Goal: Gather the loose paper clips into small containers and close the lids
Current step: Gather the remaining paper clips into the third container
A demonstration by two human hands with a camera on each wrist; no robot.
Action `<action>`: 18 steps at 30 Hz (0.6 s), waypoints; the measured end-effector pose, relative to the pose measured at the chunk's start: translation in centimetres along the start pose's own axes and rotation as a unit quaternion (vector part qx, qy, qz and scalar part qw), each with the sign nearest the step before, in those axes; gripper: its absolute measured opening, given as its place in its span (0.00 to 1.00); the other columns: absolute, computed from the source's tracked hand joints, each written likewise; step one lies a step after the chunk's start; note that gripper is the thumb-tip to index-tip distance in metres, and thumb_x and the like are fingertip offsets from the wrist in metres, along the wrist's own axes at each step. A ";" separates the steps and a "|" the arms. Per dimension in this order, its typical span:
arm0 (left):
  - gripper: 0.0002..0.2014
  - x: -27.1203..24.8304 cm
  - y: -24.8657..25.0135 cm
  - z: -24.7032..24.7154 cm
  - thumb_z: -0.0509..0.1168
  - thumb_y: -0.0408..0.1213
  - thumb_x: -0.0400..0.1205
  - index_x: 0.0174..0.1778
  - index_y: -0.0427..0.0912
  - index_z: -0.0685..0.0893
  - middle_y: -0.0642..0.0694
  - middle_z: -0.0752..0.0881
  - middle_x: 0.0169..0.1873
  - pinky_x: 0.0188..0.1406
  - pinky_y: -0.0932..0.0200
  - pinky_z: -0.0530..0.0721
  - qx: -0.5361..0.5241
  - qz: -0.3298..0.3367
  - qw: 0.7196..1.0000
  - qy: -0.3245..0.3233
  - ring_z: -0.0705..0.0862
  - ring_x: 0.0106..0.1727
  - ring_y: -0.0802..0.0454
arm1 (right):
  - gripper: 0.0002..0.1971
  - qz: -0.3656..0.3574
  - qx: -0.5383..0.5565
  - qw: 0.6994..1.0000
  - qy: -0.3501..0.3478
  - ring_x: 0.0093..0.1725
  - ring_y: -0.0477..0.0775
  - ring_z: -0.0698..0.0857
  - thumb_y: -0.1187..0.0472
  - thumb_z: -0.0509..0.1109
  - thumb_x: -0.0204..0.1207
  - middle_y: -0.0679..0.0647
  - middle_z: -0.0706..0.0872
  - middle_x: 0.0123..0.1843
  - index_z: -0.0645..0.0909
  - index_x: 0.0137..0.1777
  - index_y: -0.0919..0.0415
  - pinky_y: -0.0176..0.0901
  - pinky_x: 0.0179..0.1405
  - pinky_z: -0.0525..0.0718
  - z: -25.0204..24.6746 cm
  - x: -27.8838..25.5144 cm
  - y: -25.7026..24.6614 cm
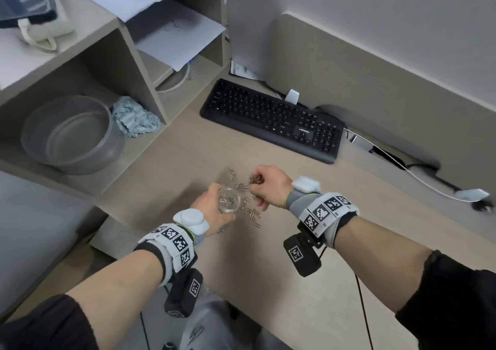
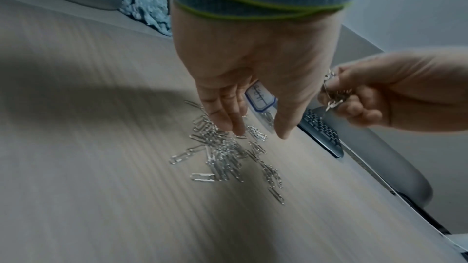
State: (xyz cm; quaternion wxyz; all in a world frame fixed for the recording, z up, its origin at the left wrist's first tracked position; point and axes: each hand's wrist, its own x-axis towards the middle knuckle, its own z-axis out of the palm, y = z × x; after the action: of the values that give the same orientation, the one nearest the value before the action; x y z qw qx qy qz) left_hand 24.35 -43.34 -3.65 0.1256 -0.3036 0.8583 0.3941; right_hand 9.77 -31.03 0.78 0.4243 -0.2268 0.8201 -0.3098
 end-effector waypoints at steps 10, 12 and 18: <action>0.36 -0.8 4.9 1.3 0.78 0.48 0.68 0.69 0.44 0.68 0.50 0.81 0.54 0.47 0.53 0.82 -0.008 0.055 0.998 -0.007 0.83 0.50 0.48 | 0.06 -0.044 -0.029 0.998 0.021 0.27 0.61 0.83 0.66 0.69 0.75 0.61 0.83 0.30 0.75 0.45 0.58 0.56 0.33 0.86 -1.9 -3.2 -0.9; 0.35 -0.8 5.5 1.3 0.78 0.47 0.68 0.68 0.44 0.69 0.51 0.81 0.54 0.45 0.55 0.79 -0.009 0.059 0.998 -0.003 0.81 0.50 0.49 | 0.04 -0.061 -0.086 0.994 0.034 0.31 0.58 0.83 0.66 0.69 0.76 0.57 0.85 0.34 0.78 0.48 0.58 0.53 0.35 0.86 -2.0 -3.7 -1.0; 0.35 -1.0 6.2 1.6 0.77 0.47 0.68 0.67 0.47 0.68 0.48 0.85 0.53 0.49 0.51 0.84 0.006 0.060 0.998 0.003 0.84 0.51 0.45 | 0.10 -0.099 -0.190 0.975 0.050 0.47 0.55 0.82 0.62 0.69 0.77 0.55 0.88 0.52 0.85 0.57 0.56 0.45 0.49 0.83 -2.1 -4.7 -0.8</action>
State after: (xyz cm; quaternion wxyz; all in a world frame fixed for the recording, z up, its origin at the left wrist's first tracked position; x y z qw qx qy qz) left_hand 21.23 -38.61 -0.48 0.1013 -0.2519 0.8776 0.3950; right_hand 10.62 -27.99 4.87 0.2990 -0.3673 0.8578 -0.1997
